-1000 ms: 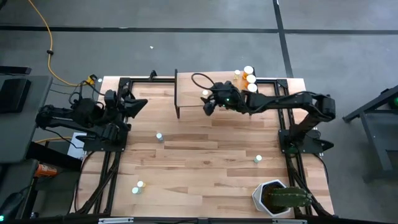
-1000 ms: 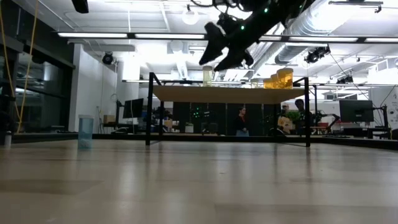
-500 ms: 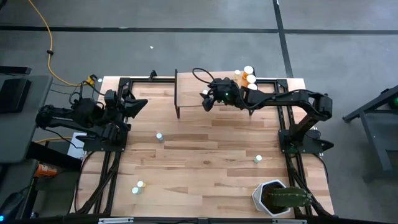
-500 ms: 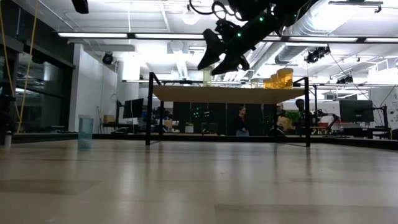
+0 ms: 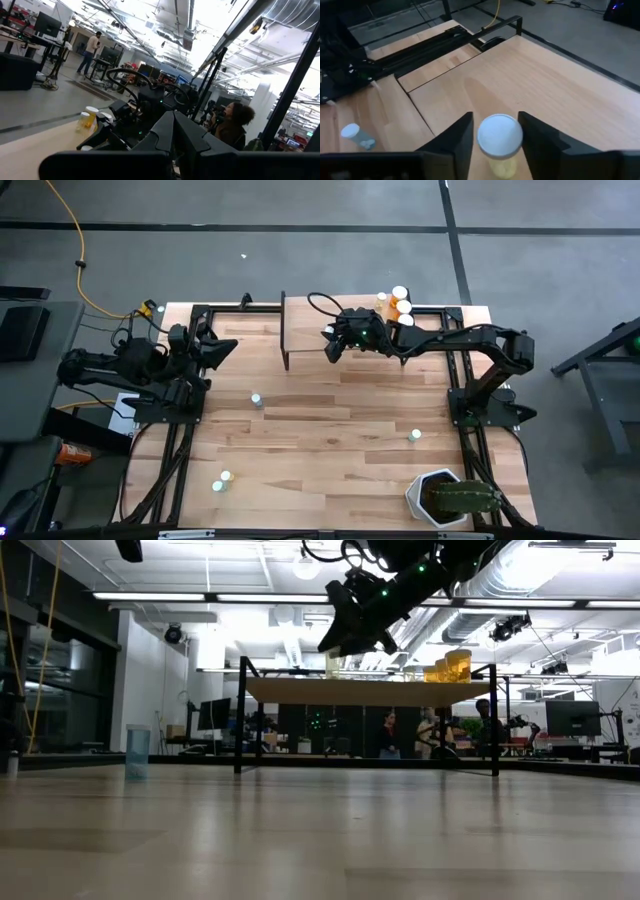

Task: Pick and place medicine bottles onto shelf by color
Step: Put the top yellow pill bottle on the shelf aligned with the yellow pill bottle, then put the yellow pill bottle on the shelf aligned with the yellow pill bottle

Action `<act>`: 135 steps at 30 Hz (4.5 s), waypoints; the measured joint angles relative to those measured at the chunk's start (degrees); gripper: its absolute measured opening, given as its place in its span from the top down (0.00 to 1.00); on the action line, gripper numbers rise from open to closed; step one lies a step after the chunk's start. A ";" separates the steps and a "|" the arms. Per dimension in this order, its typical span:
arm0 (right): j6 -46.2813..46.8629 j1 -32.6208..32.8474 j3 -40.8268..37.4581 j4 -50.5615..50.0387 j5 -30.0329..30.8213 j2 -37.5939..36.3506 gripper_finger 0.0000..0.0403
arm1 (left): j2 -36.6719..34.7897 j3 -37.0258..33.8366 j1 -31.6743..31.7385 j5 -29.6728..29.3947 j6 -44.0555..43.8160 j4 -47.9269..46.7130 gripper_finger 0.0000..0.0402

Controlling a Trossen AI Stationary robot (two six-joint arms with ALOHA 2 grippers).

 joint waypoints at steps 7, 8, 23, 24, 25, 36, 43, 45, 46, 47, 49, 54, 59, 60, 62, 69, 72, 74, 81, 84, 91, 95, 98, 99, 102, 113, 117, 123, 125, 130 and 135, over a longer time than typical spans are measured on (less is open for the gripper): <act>0.15 -0.02 0.00 -0.69 -0.69 -1.14 0.75 | -0.02 0.00 0.00 -0.12 0.00 -0.99 1.00; 0.16 -0.02 0.00 -0.53 -1.22 -1.39 0.75 | -0.04 0.00 0.00 -0.12 0.00 -0.99 1.00; -0.07 -0.19 -0.60 -27.58 15.58 -17.19 0.73 | 0.00 0.00 0.14 -1.39 0.05 -1.16 1.00; 1.56 -0.38 -0.97 -28.45 17.45 -17.67 0.73 | 0.00 0.00 0.15 -1.51 0.28 -1.14 1.00; 3.66 -0.57 -1.54 -28.63 19.24 -17.96 0.73 | 0.00 0.00 0.15 -1.83 0.38 -1.14 1.00; 13.40 -5.06 -5.11 -23.94 24.71 -15.28 0.73 | 0.00 0.00 0.15 -3.33 0.42 -0.94 1.00; 15.19 -6.55 -5.12 -23.10 26.07 -13.34 0.73 | -0.01 0.00 0.13 -3.58 -0.05 -0.62 1.00; 15.21 -6.80 -5.14 -22.54 26.09 -13.23 0.73 | 0.00 0.00 0.13 -3.59 -0.02 -0.62 1.00; 15.21 -6.80 -5.12 -22.10 26.03 -13.15 0.73 | 0.00 0.00 0.13 -3.58 -0.03 -0.62 1.00; 15.23 -6.80 -5.11 -22.12 25.99 -13.08 0.73 | 0.00 0.00 0.13 -3.59 -0.04 -0.62 1.00; 15.25 -6.82 -5.12 -21.73 26.01 -13.05 0.73 | 0.00 0.00 0.13 -3.59 -0.07 -0.62 1.00; 18.09 -6.84 -5.11 -21.55 26.12 -13.07 0.73 | 0.00 0.00 0.11 -3.57 -0.20 -0.62 1.00; 19.87 -7.28 -5.11 -21.89 26.24 -12.61 0.73 | 0.00 0.00 0.11 -3.57 -0.20 -0.64 1.00; 19.90 -7.50 -5.11 -21.97 26.27 -12.57 0.73 | 0.00 0.00 0.11 -3.57 -0.22 -0.64 1.00; 19.95 -7.76 -5.10 -21.25 26.37 -12.25 0.73 | -0.01 0.00 0.13 -3.57 -0.22 -0.63 1.00; 21.39 -8.69 -5.09 -21.27 26.50 -12.15 0.73 | 0.00 0.00 0.13 -3.55 -0.61 -0.57 1.00; 21.29 -8.70 -5.09 -21.29 26.48 -12.15 0.73 | -0.02 0.00 0.11 -3.53 -0.61 -0.55 1.00; 21.22 -8.70 -5.09 -21.29 26.48 -12.15 0.73 | -0.02 0.00 0.11 -3.53 -0.61 -0.55 1.00; 21.22 -8.70 -5.09 -21.33 26.44 -12.15 0.73 | 0.00 0.00 0.11 -3.51 -0.61 -0.53 1.00; 21.21 -8.70 -5.09 -21.33 26.44 -12.15 0.73 | -0.01 0.00 0.11 -3.51 -0.61 -0.53 1.00; 20.31 -8.70 -5.09 -21.38 26.17 -12.15 0.73 | -0.02 0.00 0.11 -3.47 -0.61 -0.53 1.00; 19.73 -8.70 -5.09 -21.44 26.13 -12.13 0.73 | -0.02 0.00 0.11 -3.46 -0.62 -0.51 1.00; 19.69 -8.70 -5.09 -21.46 26.13 -12.13 0.73 | -0.01 0.00 0.11 -3.46 -0.62 -0.51 1.00; 19.69 -8.70 -5.09 -21.46 26.13 -12.13 0.73 | 0.00 0.00 0.12 -3.46 -0.63 -0.51 1.00; 19.69 -8.70 -5.09 -21.45 26.15 -12.13 0.73 | 0.00 0.00 0.11 -3.46 -0.63 -0.51 1.00; 19.69 -8.68 -5.09 -21.40 26.20 -12.12 0.62 | 0.00 0.00 0.11 -3.46 -0.61 -0.51 1.00; 19.69 -8.68 -5.09 -21.38 26.20 -12.11 0.60 | -0.01 0.00 0.11 -3.46 -0.63 -0.51 1.00; 19.69 -8.68 -5.09 -21.33 26.22 -12.11 0.59 | 0.00 0.00 0.13 -3.46 -0.63 -0.51 1.00; 19.71 -8.68 -4.96 -21.35 26.00 -12.11 0.59 | -0.02 0.00 0.12 -3.46 -0.63 -0.51 1.00; 19.76 -8.68 -3.83 -21.59 25.78 -12.07 0.59 | -0.02 0.00 0.13 -3.46 -0.63 -0.51 1.00; 19.37 -8.68 -2.21 -21.58 25.58 -12.07 0.59 | 0.00 0.00 0.13 -2.26 -0.63 -0.51 1.00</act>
